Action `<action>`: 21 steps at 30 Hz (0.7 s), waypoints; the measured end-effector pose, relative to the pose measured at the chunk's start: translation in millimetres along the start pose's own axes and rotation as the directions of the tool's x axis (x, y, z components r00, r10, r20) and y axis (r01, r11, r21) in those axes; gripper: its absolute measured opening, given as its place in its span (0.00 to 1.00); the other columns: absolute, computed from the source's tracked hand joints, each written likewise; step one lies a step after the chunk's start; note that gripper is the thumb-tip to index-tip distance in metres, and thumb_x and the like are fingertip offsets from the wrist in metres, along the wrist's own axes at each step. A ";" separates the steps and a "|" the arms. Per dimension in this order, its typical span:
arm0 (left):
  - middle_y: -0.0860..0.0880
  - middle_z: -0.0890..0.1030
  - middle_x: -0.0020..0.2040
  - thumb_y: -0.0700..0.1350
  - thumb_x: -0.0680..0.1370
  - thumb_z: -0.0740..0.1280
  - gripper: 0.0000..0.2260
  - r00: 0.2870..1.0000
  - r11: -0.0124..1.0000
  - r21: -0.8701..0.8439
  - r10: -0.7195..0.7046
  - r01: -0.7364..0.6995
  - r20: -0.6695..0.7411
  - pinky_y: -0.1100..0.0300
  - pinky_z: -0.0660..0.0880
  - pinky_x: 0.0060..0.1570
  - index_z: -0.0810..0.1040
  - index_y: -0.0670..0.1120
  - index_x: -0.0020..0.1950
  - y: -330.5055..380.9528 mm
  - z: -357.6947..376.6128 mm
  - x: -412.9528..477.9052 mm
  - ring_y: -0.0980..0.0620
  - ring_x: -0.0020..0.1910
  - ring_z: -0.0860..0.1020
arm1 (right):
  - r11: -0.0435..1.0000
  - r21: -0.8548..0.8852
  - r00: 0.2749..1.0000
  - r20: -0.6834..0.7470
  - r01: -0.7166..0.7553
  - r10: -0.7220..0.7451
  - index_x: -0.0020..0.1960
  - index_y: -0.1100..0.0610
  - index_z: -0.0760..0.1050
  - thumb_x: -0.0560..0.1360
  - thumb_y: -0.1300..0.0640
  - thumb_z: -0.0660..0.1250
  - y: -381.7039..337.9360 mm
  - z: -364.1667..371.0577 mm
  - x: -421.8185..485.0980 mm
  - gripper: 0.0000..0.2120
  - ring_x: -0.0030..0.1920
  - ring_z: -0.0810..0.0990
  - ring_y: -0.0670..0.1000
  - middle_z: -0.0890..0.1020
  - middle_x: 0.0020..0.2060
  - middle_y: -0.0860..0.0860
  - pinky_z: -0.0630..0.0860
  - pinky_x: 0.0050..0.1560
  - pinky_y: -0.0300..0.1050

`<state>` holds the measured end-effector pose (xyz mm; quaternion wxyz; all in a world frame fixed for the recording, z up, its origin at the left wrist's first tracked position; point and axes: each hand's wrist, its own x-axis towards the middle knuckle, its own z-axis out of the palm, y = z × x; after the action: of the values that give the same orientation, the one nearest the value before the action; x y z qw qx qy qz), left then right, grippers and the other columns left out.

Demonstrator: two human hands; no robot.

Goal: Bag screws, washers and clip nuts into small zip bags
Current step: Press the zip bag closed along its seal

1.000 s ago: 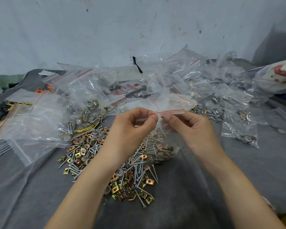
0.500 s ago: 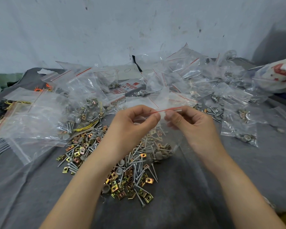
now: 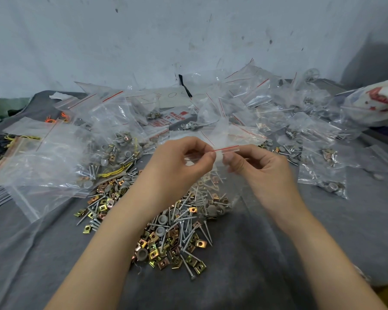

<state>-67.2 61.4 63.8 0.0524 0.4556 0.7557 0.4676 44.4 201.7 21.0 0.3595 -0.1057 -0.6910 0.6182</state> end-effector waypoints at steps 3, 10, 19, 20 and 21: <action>0.59 0.81 0.36 0.47 0.77 0.71 0.03 1.000 1.000 -0.018 -0.024 0.023 -0.015 0.73 0.70 0.38 0.82 0.51 0.44 -0.6 -0.5 0.8 0.66 0.35 0.77 | 1.000 -0.011 1.000 -0.022 -0.006 0.006 0.45 0.49 0.85 0.70 0.51 0.74 1.3 -2.6 1.4 0.04 0.39 0.82 0.42 0.86 0.37 0.46 0.77 0.45 0.34; 0.59 0.82 0.41 0.47 0.77 0.71 0.01 0.999 0.998 0.056 0.038 -0.038 -0.007 0.77 0.69 0.44 0.82 0.52 0.46 2.5 1.3 -0.4 0.67 0.43 0.79 | 0.999 -0.041 1.000 0.012 0.011 -0.011 0.44 0.48 0.85 0.69 0.52 0.75 0.2 -1.2 0.6 0.04 0.40 0.83 0.39 0.87 0.39 0.44 0.76 0.45 0.31; 0.60 0.82 0.43 0.48 0.78 0.70 0.01 0.997 0.996 0.063 0.067 -0.066 -0.021 0.76 0.70 0.47 0.82 0.53 0.47 2.3 4.3 0.2 0.67 0.47 0.78 | 0.999 -0.051 1.000 0.026 0.019 -0.017 0.45 0.45 0.86 0.69 0.51 0.75 1.1 -4.7 0.2 0.05 0.43 0.84 0.40 0.87 0.41 0.45 0.77 0.46 0.31; 0.60 0.82 0.43 0.49 0.77 0.70 0.02 0.996 0.995 0.066 0.082 -0.081 -0.022 0.75 0.71 0.48 0.82 0.54 0.48 2.3 4.8 0.4 0.66 0.47 0.79 | 0.999 -0.045 0.999 0.036 0.024 -0.022 0.45 0.45 0.87 0.69 0.52 0.75 1.0 -4.3 -0.1 0.05 0.44 0.85 0.41 0.88 0.42 0.45 0.77 0.46 0.31; 0.60 0.82 0.44 0.49 0.77 0.70 0.02 0.995 0.992 0.076 0.100 -0.098 -0.022 0.74 0.71 0.48 0.82 0.54 0.48 2.3 5.4 0.6 0.65 0.47 0.79 | 0.999 -0.045 0.999 0.047 0.029 -0.027 0.45 0.44 0.87 0.70 0.53 0.75 1.1 -3.6 -0.5 0.05 0.45 0.85 0.41 0.88 0.42 0.45 0.77 0.46 0.30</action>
<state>-63.3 65.7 62.7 0.0022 0.4879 0.7498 0.4470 46.6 204.5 19.7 0.3495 -0.0896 -0.7146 0.5992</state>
